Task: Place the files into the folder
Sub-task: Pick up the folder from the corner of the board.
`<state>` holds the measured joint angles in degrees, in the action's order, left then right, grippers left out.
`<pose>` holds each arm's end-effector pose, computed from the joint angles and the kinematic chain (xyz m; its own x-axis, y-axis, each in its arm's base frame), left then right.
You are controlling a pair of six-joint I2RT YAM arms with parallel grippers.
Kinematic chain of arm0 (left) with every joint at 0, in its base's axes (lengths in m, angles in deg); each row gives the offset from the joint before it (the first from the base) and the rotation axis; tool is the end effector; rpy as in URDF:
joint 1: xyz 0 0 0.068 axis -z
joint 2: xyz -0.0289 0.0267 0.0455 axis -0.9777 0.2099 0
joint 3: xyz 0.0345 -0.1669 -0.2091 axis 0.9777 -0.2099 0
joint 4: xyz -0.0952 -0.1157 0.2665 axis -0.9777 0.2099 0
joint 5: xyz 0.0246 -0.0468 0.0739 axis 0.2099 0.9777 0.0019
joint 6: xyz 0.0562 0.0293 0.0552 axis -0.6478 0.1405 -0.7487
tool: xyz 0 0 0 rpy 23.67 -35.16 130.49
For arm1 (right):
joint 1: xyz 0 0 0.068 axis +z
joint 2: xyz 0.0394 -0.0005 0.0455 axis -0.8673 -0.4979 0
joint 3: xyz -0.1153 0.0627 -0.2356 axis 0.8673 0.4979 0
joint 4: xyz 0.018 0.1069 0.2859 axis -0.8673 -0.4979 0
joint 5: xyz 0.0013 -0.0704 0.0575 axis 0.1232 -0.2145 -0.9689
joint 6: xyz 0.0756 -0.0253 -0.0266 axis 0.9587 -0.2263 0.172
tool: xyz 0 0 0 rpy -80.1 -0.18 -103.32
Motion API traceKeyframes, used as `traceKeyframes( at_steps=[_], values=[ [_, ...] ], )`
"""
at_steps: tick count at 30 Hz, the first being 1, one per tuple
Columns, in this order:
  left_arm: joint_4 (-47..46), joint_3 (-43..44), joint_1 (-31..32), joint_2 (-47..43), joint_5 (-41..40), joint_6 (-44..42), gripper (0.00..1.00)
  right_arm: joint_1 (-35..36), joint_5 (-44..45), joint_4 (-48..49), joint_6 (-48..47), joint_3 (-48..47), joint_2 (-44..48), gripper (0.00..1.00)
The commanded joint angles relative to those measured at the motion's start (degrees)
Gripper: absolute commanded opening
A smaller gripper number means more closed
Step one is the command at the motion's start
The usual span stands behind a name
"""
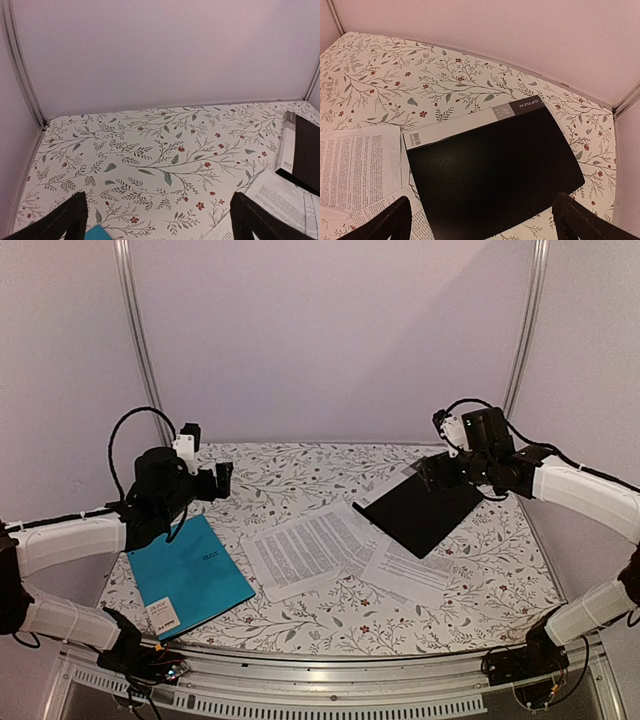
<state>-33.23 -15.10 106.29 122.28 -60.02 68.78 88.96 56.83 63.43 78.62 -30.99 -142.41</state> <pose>0.3141 -0.1433 0.2161 -0.2381 -0.0328 -0.9707 0.1464 0.9868 -0.0693 0.3425 0.1727 0.2608 -0.4789 -0.2862 -0.8299 -0.3457 0.9305 -0.1214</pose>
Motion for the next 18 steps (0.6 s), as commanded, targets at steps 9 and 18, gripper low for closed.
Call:
traceKeyframes(
  at_steps=[9, 18],
  values=[
    [2.1, -1.6, 0.7, -1.7, -0.5, 1.0, 1.0, 9.6, 3.0, -14.9, -6.3, -14.6, -18.7, 0.99],
    [3.2, -1.6, 0.9, -2.6, -0.3, 0.6, 1.0, 15.1, 6.3, -23.2, -6.7, -29.9, -36.5, 0.91]
  ],
)
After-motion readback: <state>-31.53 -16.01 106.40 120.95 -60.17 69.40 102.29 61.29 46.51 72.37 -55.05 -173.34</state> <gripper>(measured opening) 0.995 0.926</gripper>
